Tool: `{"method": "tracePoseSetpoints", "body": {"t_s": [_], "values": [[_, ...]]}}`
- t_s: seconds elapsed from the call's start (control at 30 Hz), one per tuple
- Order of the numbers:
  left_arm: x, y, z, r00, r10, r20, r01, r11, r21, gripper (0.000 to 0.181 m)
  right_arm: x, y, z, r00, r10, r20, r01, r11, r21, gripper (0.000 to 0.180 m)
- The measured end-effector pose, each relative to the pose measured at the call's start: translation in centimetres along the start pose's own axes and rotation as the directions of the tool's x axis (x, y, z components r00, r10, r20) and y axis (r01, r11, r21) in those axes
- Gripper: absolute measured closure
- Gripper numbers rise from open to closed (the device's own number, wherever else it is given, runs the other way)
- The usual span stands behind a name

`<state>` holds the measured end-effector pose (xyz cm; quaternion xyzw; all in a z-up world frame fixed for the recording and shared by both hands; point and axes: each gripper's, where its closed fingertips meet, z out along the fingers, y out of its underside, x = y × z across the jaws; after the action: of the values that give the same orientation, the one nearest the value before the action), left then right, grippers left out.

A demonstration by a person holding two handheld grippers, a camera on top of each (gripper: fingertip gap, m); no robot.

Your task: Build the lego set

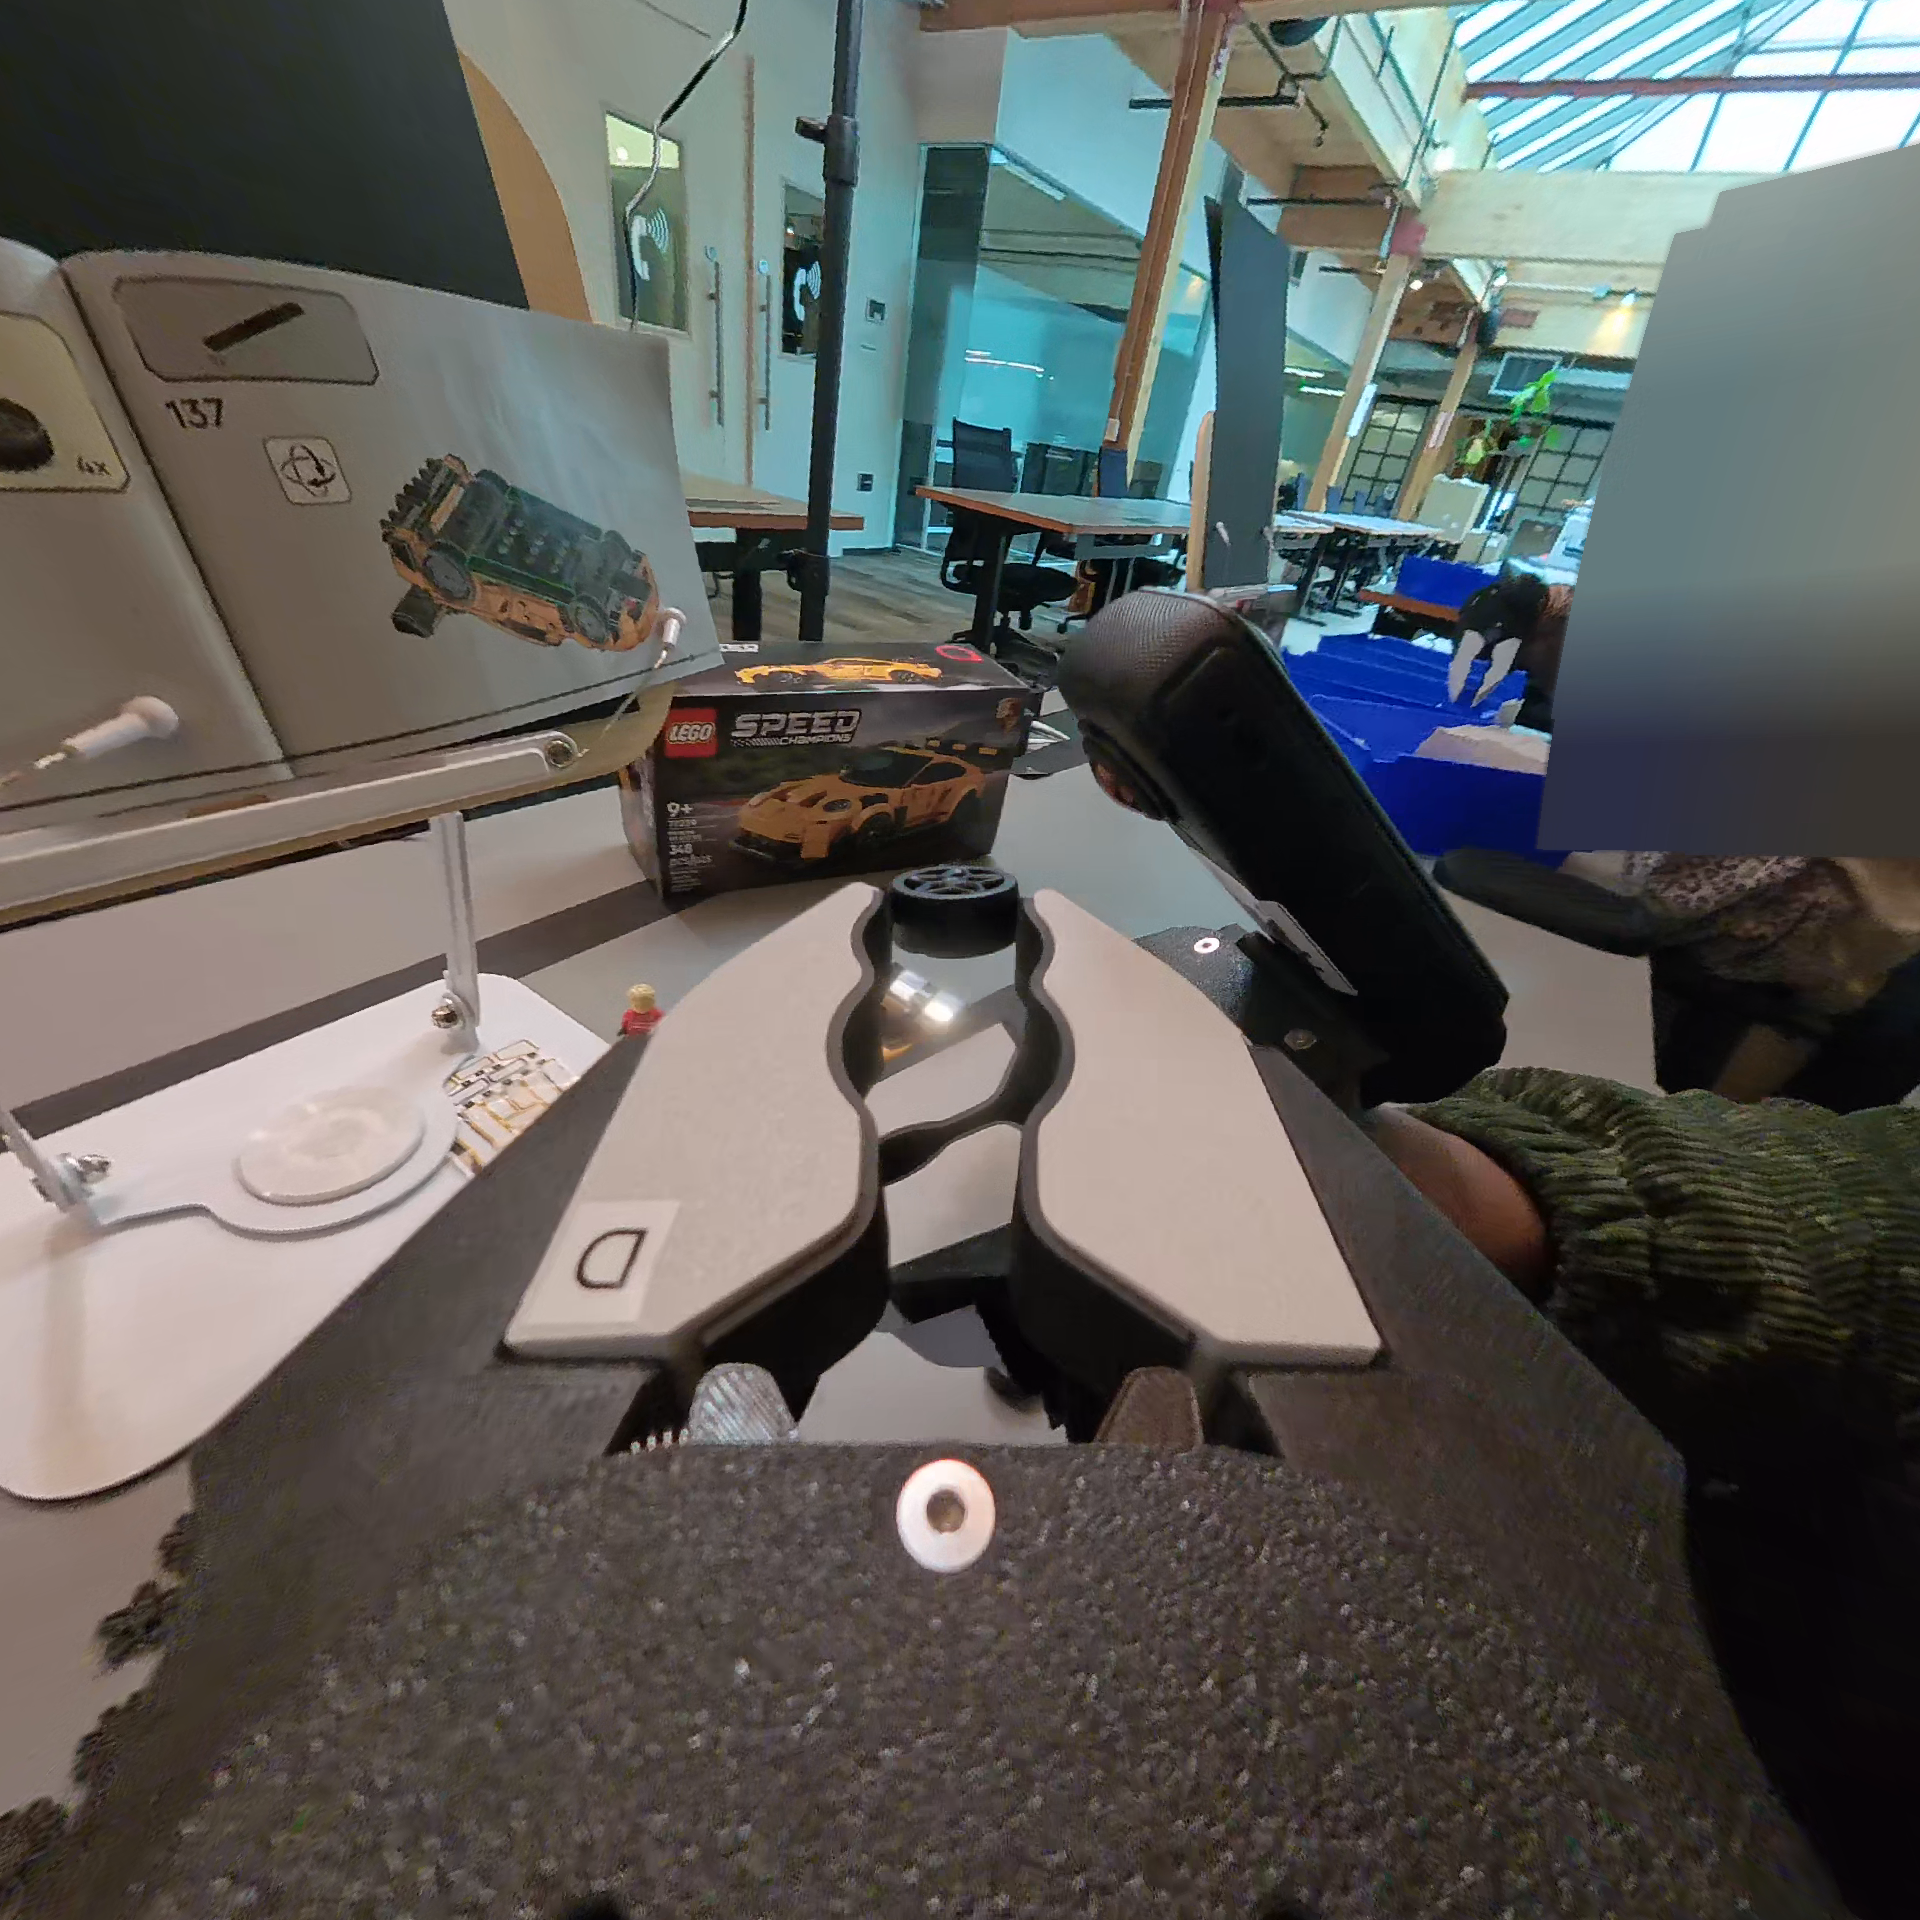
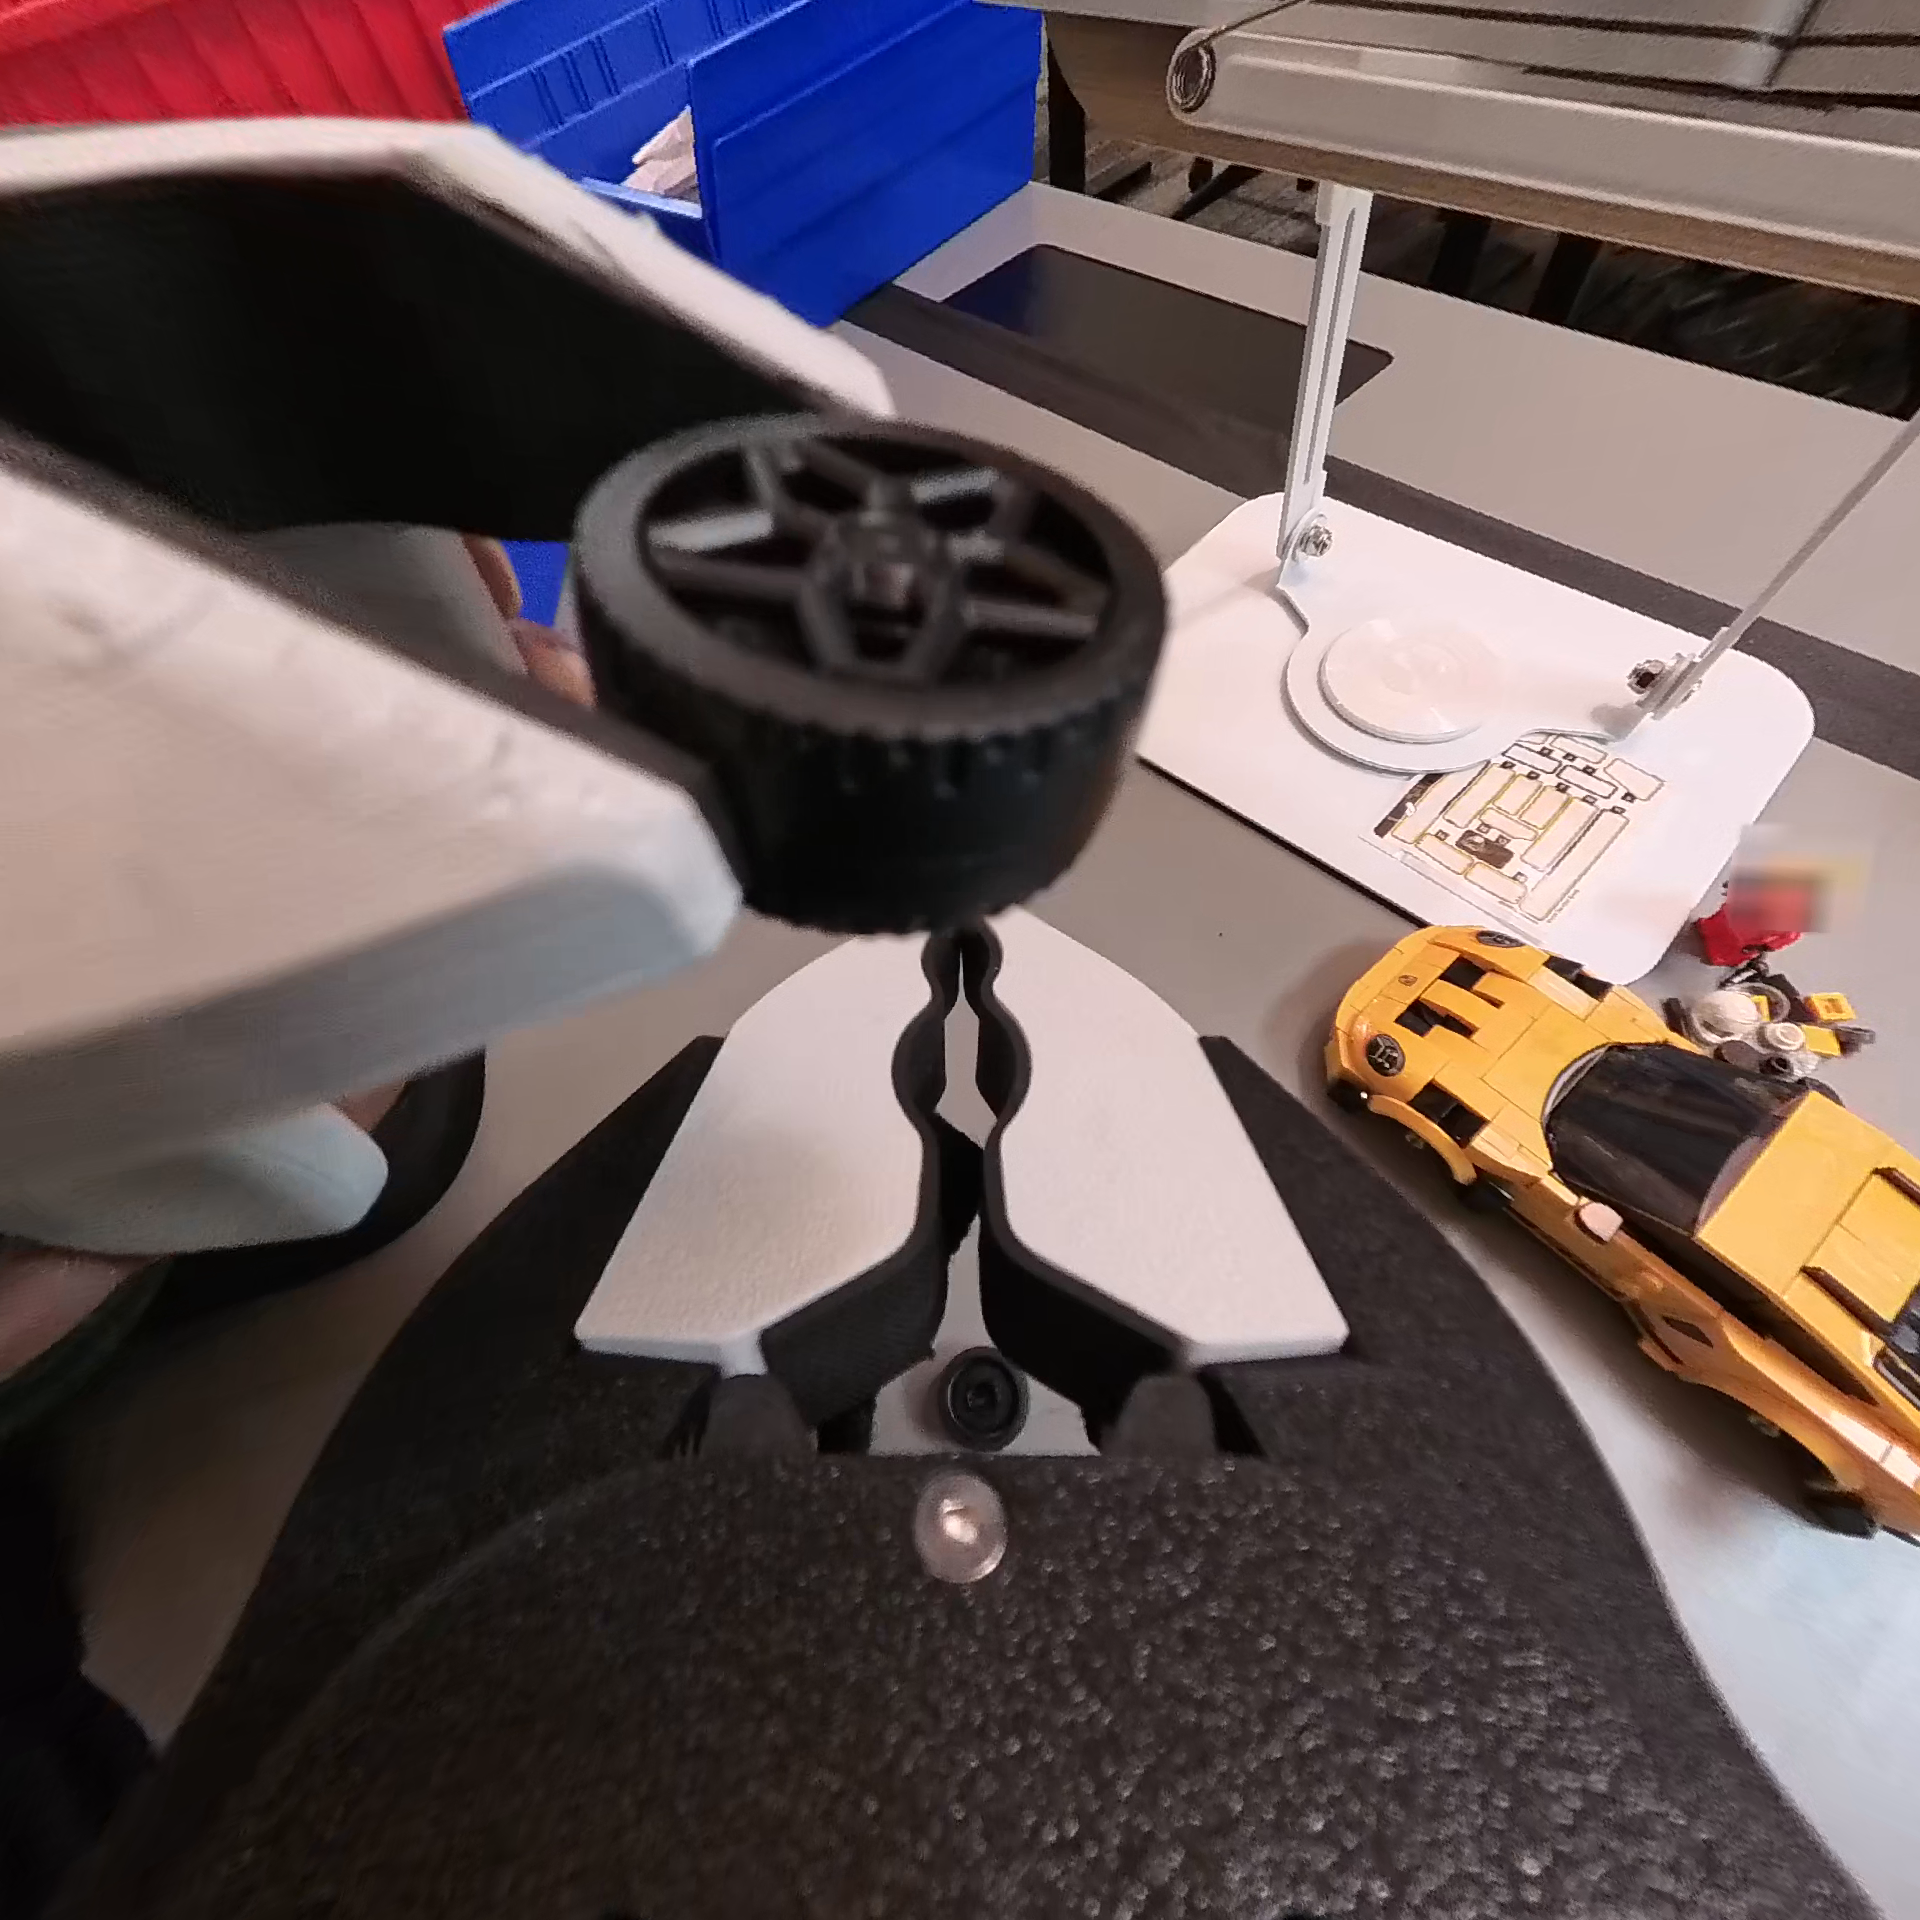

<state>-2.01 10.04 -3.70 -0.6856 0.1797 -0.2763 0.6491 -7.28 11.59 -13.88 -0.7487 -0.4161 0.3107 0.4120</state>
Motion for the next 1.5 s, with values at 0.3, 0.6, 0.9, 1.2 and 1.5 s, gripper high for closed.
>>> {"method": "tracePoseSetpoints", "body": {"t_s": [0.3,0.6,0.9,1.2,1.5], "values": [[0.2,0.1,0.1,0.984,0.161,0.070,-0.160,0.987,-0.029,0.158,0.2,0.0,-0.1,1.000,-0.005,-0.007,0.005,1.000,0.003,0.180],[-0.1,0.3,0.2,0.959,0.254,0.130,-0.248,0.967,-0.056,0.158,0.2,0.0,-0.1,1.000,-0.016,-0.016,0.016,1.000,0.002,0.180],[-0.3,0.6,0.3,0.938,0.309,0.158,-0.300,0.951,-0.082,0.158,0.3,0.0,-0.1,0.999,-0.024,-0.025,0.024,1.000,0.006,0.180],[-1.6,0.9,0.0,0.964,0.230,0.135,-0.220,0.972,-0.085,0.158,0.9,0.3,0.0,0.998,-0.038,-0.045,0.038,0.999,0.000,0.180],[-2.2,1.3,-1.1,0.980,0.199,0.024,-0.195,0.974,-0.119,0.158,0.8,0.6,-0.2,0.996,-0.080,-0.027,0.080,0.997,0.003,0.177]]}}
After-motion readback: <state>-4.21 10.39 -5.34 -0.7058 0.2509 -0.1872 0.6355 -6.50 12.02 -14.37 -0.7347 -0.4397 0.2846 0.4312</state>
